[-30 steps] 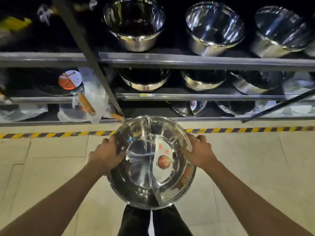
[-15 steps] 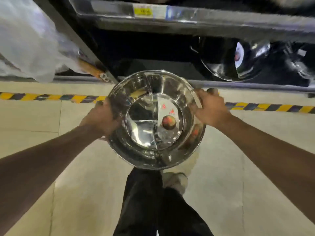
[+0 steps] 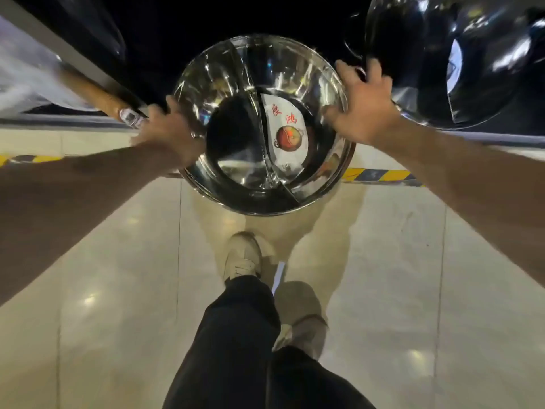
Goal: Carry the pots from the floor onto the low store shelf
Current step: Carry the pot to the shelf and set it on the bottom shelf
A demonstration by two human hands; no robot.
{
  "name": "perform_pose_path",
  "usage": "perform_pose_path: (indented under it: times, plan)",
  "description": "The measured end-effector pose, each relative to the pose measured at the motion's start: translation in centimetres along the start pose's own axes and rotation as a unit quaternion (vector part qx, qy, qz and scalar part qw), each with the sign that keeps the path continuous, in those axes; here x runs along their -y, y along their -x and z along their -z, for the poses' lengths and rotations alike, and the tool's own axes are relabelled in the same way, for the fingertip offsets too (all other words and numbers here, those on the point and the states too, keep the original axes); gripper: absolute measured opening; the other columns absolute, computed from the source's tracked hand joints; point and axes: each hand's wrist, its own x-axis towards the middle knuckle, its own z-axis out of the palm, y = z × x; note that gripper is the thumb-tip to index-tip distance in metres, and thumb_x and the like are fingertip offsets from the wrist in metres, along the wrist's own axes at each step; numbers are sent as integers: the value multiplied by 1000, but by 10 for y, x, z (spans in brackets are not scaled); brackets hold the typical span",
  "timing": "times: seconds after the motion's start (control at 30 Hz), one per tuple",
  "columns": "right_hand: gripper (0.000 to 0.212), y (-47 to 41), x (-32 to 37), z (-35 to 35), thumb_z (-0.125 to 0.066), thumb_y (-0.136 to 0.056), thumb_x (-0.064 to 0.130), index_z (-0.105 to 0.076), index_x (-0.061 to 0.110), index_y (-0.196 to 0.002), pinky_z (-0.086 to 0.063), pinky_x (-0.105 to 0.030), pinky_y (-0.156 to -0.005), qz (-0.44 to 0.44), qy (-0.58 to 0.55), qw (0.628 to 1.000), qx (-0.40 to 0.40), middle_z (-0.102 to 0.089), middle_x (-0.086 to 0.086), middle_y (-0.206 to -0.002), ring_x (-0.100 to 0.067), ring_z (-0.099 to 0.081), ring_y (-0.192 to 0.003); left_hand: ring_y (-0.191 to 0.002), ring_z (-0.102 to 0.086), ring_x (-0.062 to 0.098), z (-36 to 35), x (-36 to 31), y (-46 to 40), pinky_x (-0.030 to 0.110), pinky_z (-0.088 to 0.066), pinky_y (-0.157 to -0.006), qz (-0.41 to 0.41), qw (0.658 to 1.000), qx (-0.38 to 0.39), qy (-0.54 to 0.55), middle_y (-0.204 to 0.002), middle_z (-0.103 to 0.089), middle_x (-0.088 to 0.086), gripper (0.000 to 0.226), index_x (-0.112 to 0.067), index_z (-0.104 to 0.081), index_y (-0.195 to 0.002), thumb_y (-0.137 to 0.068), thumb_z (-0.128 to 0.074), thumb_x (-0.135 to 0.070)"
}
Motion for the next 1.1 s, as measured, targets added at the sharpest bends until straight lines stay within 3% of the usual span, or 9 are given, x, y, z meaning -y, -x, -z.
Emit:
perform_pose_path:
  times: [0.1, 0.17, 0.27, 0.37, 0.47, 0.6, 0.8, 0.9, 1.1]
  plan:
    - [74, 52, 6, -14, -54, -85, 57, -28, 31, -149, -35, -57, -103, -19, -36, 999, -32, -18, -19, -157, -47, -24, -137, -134, -34, 55, 10, -10, -6, 63, -37, -106, 21, 1000, -9, 0, -149, -30, 32, 91, -11, -10, -158, -91, -59, -50]
    - [73, 91, 9, -27, -52, -82, 64, -30, 31, -144, -40, -53, -95, -54, -11, 997, 59, -30, -19, -146, -47, -31, -131, -131, -36, 54, 18, -16, -6, 62, -37, -106, 14, 1000, -19, 13, -142, -37, 29, 79, -13, -26, -153, -91, -56, -50]
    - [73, 113, 14, -44, -61, -84, 49, -30, 21, -144, -42, -49, -100, -28, -8, 985, 169, -39, -19, -141, -44, -38, -131, -127, -37, 54, 20, -21, 18, 62, -37, -103, -18, 998, -66, 5, -140, -36, 24, 68, -16, -36, -146, -88, -59, -42]
    - [64, 115, 24, -46, -60, -86, 39, -36, 18, -142, -45, -47, -98, -11, -31, 990, 137, -45, -17, -138, -39, -43, -128, -127, -39, 47, -2, -23, 72, 59, -40, -100, -62, 993, -101, 23, -139, -39, 21, 62, -16, -41, -140, -85, -60, -38]
    - [47, 121, 28, -44, -58, -87, 34, -48, 14, -128, -49, -43, -86, -18, -41, 994, 95, -50, -16, -125, -39, -50, -116, -119, -50, 36, -39, -22, 124, 48, -42, -94, -107, 993, -25, 44, -133, -48, 12, 46, -20, -50, -131, -88, -57, -35]
    - [56, 127, 28, -53, -59, -87, 32, -39, 16, -137, -49, -48, -92, 16, -31, 995, 92, -42, -15, -138, -37, -45, -122, -128, -49, 35, -68, -22, 133, 49, -42, -100, -143, 987, 58, -36, -149, -42, 11, 57, -24, -38, -146, -94, -52, -39]
    - [85, 111, 27, -70, -61, -88, 39, -12, 25, -156, -48, -48, -90, 22, 37, 996, 73, -8, -11, -163, -45, -24, -140, -136, -38, 40, -56, -33, 95, 53, -37, -105, -141, 988, -21, -58, -154, -33, 17, 67, -19, -33, -149, -90, -58, -37]
    - [92, 90, 28, -72, -62, -87, 39, -3, 26, -157, -49, -44, -79, 33, 62, 997, 41, -9, -11, -163, -45, -32, -134, -134, -39, 43, -45, -38, 73, 54, -38, -104, -149, 985, -14, -81, -154, -31, 19, 67, -16, -32, -149, -90, -59, -34]
    - [82, 32, 43, -56, -59, -85, 34, -16, 20, -154, -48, -47, -87, 41, 97, 994, 37, -22, -11, -156, -39, -30, -130, -129, -40, 47, -21, -48, 25, 56, -41, -97, -136, 984, 12, -116, -148, -32, 21, 68, -14, -31, -146, -87, -61, -32]
